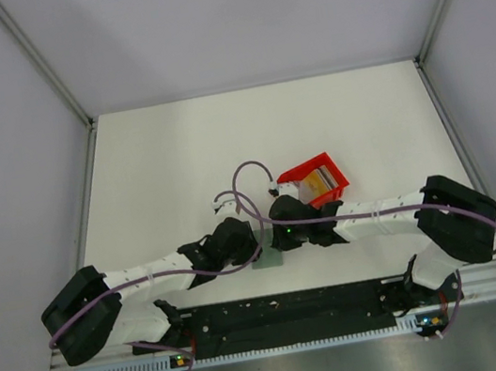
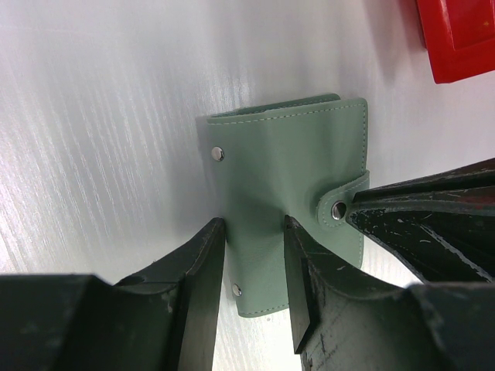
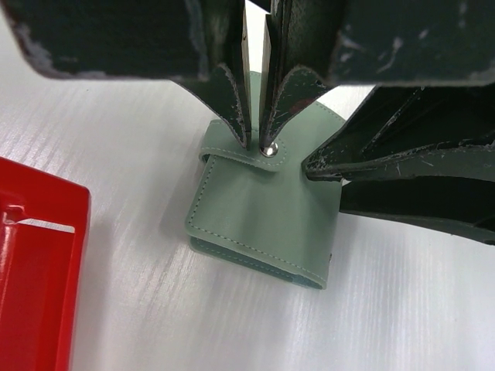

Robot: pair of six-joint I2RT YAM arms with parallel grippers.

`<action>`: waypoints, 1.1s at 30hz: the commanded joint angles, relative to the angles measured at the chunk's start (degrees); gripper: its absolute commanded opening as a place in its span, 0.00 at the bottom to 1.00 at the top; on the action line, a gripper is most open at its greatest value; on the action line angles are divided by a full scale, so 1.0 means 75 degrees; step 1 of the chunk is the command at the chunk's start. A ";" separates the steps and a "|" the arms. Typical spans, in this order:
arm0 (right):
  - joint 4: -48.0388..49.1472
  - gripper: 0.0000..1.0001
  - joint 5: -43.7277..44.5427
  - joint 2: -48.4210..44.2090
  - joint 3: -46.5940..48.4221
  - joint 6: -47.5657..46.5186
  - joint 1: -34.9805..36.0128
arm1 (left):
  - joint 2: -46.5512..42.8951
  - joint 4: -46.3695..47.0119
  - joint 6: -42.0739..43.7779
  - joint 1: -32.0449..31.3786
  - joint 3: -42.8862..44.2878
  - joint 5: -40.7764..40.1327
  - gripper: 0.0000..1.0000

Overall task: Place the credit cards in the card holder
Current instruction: Close the card holder at the center of the board.

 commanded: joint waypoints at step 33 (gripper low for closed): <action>0.0088 0.13 -0.0005 0.0471 0.0560 -0.0146 0.0041 | 0.0140 0.0094 -0.0009 0.0013 -0.0009 0.0152 0.41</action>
